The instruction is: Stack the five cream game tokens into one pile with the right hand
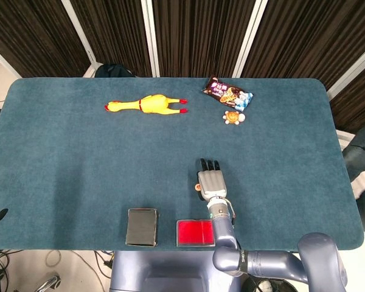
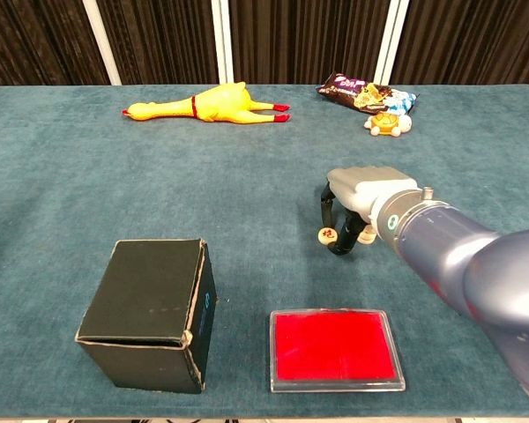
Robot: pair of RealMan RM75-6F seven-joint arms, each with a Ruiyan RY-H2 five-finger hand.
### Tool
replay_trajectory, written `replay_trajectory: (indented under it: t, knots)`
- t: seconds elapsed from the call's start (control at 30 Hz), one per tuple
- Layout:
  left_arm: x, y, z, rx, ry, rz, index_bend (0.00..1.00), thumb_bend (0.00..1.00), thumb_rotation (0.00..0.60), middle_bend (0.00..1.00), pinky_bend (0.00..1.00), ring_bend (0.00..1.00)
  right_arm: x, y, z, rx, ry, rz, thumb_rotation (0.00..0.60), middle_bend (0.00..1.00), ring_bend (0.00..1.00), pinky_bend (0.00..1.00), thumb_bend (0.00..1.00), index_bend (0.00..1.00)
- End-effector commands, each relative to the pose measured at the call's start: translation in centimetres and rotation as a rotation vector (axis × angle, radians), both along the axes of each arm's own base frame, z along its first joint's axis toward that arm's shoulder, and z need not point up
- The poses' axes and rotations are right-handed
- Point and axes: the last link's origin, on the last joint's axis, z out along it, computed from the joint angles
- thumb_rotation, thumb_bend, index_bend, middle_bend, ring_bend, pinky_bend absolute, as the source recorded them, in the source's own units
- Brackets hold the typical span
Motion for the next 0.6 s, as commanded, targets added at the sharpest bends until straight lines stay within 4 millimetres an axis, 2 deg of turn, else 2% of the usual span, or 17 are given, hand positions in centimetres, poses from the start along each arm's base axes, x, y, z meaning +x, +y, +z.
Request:
replay_trajectory:
  t: [0.03,0.33,0.6]
  knots:
    - [0.0,0.0,0.0,0.0,0.0,0.0,0.14,0.12,0.6,0.0,0.03,0.0,0.1,0.0,0.0,0.0,0.0,0.001,0.6,0.0,0.0,0.0,0.39,0.5]
    - [0.0,0.0,0.0,0.0,-0.001,0.001,0.14,0.12,0.6,0.0,0.03,0.0,0.3,0.0,-0.1,0.002,-0.011,0.003,0.6,0.0,0.0,0.0,0.39,0.54]
    - [0.0,0.0,0.0,0.002,-0.002,0.001,0.14,0.12,0.6,0.0,0.03,0.0,1.1,-0.3,1.1,-0.019,-0.033,0.017,0.6,0.0,0.0,0.0,0.39,0.54]
